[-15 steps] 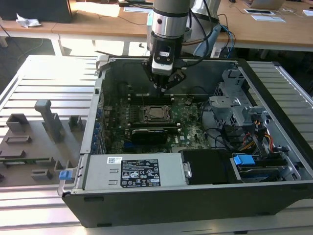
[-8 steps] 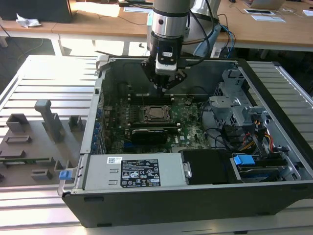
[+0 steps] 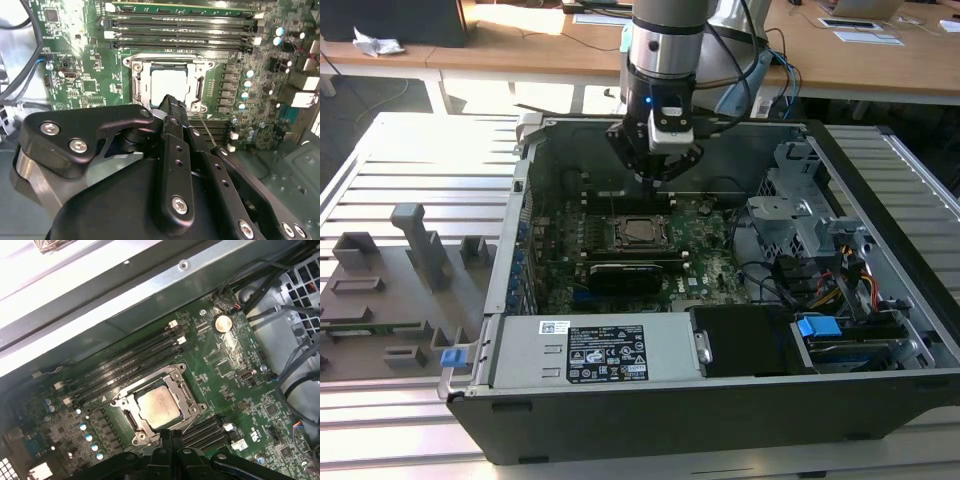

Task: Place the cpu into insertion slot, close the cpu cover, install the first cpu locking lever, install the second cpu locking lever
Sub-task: 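Install the first cpu locking lever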

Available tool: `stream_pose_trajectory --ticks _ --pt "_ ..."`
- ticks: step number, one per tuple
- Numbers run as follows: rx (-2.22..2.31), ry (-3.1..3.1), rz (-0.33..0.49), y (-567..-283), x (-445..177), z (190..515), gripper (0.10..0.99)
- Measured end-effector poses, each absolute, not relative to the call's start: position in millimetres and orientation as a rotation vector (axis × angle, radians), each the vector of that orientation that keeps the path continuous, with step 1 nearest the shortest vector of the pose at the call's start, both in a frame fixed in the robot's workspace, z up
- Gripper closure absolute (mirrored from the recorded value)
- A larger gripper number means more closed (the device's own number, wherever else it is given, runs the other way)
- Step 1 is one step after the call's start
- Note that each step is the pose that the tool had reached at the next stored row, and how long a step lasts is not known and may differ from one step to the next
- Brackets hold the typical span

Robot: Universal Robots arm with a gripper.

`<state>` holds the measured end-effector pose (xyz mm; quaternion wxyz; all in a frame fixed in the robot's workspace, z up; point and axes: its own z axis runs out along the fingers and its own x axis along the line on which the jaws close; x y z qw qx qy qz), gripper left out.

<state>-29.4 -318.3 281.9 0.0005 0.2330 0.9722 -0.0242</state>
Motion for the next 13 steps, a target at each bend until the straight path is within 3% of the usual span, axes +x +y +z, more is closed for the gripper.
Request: stream_pose_trajectory --ticks 13 --pt "0.44 3.104 -0.075 -318.3 -29.4 281.9 0.98"
